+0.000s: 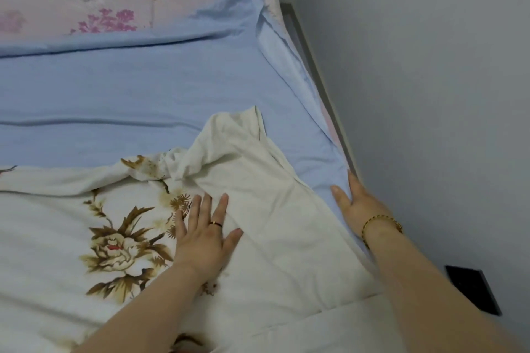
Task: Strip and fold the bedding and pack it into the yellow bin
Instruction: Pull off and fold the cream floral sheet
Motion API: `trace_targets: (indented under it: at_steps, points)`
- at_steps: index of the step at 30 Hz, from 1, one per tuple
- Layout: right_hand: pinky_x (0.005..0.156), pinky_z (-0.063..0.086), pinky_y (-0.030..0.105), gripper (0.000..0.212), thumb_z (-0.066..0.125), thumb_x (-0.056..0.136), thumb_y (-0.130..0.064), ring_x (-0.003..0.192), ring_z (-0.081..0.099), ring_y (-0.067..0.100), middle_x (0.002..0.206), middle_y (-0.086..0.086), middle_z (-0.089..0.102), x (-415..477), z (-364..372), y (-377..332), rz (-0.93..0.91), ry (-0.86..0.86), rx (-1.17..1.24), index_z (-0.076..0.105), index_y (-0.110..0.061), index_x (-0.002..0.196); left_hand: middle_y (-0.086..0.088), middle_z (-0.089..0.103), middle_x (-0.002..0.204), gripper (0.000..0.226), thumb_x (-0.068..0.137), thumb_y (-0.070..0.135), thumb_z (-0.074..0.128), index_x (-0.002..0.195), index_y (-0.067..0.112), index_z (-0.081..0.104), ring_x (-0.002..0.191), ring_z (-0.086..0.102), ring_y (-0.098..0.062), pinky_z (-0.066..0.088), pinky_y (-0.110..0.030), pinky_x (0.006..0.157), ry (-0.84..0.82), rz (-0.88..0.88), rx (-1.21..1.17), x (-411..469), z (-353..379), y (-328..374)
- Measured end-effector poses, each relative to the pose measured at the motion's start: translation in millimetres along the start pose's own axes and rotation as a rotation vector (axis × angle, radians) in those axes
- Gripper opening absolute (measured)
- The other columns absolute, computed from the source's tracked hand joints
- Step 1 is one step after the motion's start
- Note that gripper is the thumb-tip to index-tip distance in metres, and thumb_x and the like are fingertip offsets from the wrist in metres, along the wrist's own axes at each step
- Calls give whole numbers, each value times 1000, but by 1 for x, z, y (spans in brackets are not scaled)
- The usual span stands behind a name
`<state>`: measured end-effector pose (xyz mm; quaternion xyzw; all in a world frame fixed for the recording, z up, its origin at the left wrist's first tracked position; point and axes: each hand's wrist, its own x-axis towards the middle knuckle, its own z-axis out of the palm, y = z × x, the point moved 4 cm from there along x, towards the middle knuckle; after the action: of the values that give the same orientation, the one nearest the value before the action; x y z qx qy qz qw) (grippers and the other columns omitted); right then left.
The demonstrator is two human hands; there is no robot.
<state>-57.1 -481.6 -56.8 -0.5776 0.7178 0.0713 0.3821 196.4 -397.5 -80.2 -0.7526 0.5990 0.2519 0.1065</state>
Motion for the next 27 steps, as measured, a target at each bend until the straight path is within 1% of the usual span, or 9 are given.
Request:
trace_targets:
  at_steps: [3,5,8,12,14,18,22,25,27]
  points:
    - [110,26,35,55,35,98,-35,137,30,25,152,5,25,-19,-1,-1,-45,87,286,16,-21,148,-3,-17,156,77,90,64,19,145,26,-19,143,-20,-20,-12,-42,115,-84,-8,19,-1,-8,1]
    - [109,27,33,51,42,97,-28,135,32,23,150,5,28,-40,-2,8,-34,187,453,28,-16,144,-1,-12,157,74,92,60,27,148,27,-8,144,-14,-18,-9,-38,116,-61,25,-27,-9,-16,1]
    - [102,34,32,43,49,94,-26,125,42,22,140,6,41,-81,-1,35,3,263,525,43,-14,135,5,-4,157,91,67,74,11,147,31,8,145,-6,-12,-4,-31,116,-61,118,-111,-44,-14,8]
    - [85,38,23,23,53,92,-18,106,53,20,104,1,57,-122,8,54,-23,202,457,59,-13,113,10,1,157,124,34,85,0,144,35,24,144,-3,-7,-5,-27,115,-182,175,-136,-101,15,26]
    - [84,36,18,21,52,93,-16,107,53,19,99,-4,55,-127,12,45,-82,127,355,60,-13,111,10,-5,157,109,47,77,2,145,35,21,144,-7,-8,-6,-27,115,-192,162,-115,-112,24,29]
    - [86,25,8,32,48,94,-16,116,45,16,128,2,50,-113,10,12,-225,185,204,52,-10,126,8,-7,157,90,64,69,8,147,34,16,144,-7,-8,-4,-27,115,-191,146,-132,-120,22,28]
    - [92,35,18,38,46,95,-21,118,48,17,132,3,50,-79,12,-29,-230,91,214,44,-12,132,5,3,157,92,67,70,5,148,27,14,145,4,-12,8,-30,117,1,8,-224,-102,4,1]
    - [101,36,27,43,48,94,-24,124,44,21,139,5,39,-50,9,-56,-198,116,286,40,-10,134,4,0,157,67,93,52,34,148,24,8,145,9,-14,15,-32,117,97,-84,-279,-75,-19,-22]
    - [102,38,31,45,48,94,-33,123,46,23,135,4,44,-25,13,-74,-126,52,323,40,-13,133,2,0,157,66,95,42,39,148,24,5,145,10,-16,12,-34,117,169,-104,-284,-52,-37,-30]
